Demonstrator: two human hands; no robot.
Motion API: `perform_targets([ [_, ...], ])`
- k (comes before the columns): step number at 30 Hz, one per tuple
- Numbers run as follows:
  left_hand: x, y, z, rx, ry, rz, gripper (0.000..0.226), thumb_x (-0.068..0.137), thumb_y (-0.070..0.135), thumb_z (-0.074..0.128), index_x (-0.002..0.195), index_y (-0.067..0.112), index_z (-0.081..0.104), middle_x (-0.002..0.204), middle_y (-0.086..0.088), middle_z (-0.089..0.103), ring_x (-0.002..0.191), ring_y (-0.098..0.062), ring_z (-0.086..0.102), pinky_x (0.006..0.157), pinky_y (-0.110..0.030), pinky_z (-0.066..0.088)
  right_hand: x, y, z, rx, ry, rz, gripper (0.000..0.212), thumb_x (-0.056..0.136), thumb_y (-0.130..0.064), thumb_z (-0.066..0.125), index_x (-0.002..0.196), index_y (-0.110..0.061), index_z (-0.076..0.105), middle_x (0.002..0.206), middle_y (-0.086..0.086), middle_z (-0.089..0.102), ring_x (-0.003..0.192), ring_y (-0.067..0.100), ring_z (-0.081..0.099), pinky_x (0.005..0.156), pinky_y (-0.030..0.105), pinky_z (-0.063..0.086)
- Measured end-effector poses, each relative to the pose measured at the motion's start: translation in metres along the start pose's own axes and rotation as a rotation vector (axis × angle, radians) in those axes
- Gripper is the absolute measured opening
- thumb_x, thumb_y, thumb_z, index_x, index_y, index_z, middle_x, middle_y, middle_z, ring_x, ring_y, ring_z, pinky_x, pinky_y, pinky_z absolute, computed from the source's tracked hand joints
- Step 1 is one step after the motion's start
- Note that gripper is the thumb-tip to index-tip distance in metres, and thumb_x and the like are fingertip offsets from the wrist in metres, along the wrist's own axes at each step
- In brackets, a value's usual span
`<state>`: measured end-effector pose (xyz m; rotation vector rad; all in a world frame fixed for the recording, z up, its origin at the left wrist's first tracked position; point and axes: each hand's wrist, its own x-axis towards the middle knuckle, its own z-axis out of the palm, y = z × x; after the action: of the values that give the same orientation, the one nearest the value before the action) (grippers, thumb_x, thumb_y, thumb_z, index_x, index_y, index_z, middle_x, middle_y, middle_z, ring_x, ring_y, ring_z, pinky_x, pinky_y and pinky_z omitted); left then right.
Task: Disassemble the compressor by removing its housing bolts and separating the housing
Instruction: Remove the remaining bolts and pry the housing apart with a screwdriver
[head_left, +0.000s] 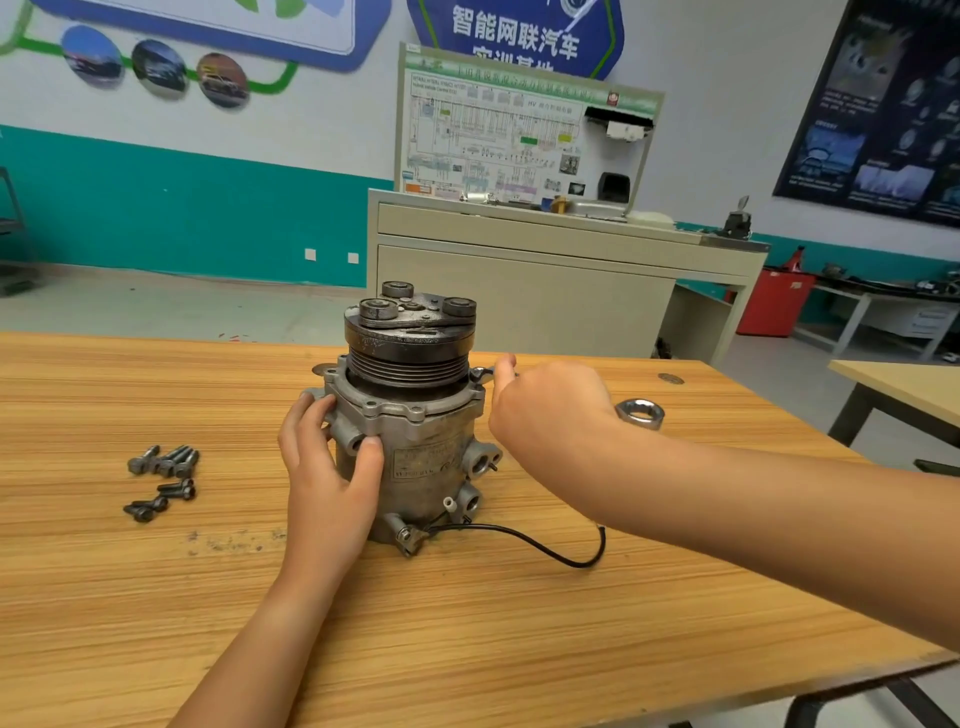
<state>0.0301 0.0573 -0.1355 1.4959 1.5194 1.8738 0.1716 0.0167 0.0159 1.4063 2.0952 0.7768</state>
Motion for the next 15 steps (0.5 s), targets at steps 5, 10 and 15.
perform_targets([
  [5,0.0,0.001,0.0,-0.021,-0.004,-0.01,0.049,0.091,0.014,0.053,0.137,0.016,0.036,0.148,0.002,0.021,0.116,0.016,0.02,0.105,-0.032,0.031,-0.008,0.01,0.019,-0.094,0.101,0.018,0.06,0.092,0.009,0.035,0.143,0.009,0.002,0.105,0.011,0.042,0.047,0.019,0.03,0.037,0.025,0.03],
  [10,-0.001,0.0,0.001,-0.023,0.008,-0.015,0.048,0.091,0.014,0.053,0.136,0.017,0.036,0.148,0.004,0.021,0.115,0.016,0.02,0.105,-0.033,0.032,-0.005,0.002,0.012,-0.118,0.043,-0.009,0.054,0.092,0.009,0.039,0.141,0.009,0.016,0.119,0.012,0.039,0.048,0.022,0.03,0.041,0.028,0.036],
  [15,0.0,-0.001,0.0,0.006,-0.002,0.011,0.048,0.091,0.013,0.053,0.136,0.017,0.037,0.148,0.003,0.022,0.12,0.012,0.021,0.099,-0.011,0.023,-0.002,0.01,0.005,-0.16,0.073,-0.082,0.051,0.092,0.009,0.039,0.14,0.005,0.024,0.128,0.017,0.041,0.064,0.028,0.049,0.045,0.03,0.037],
])
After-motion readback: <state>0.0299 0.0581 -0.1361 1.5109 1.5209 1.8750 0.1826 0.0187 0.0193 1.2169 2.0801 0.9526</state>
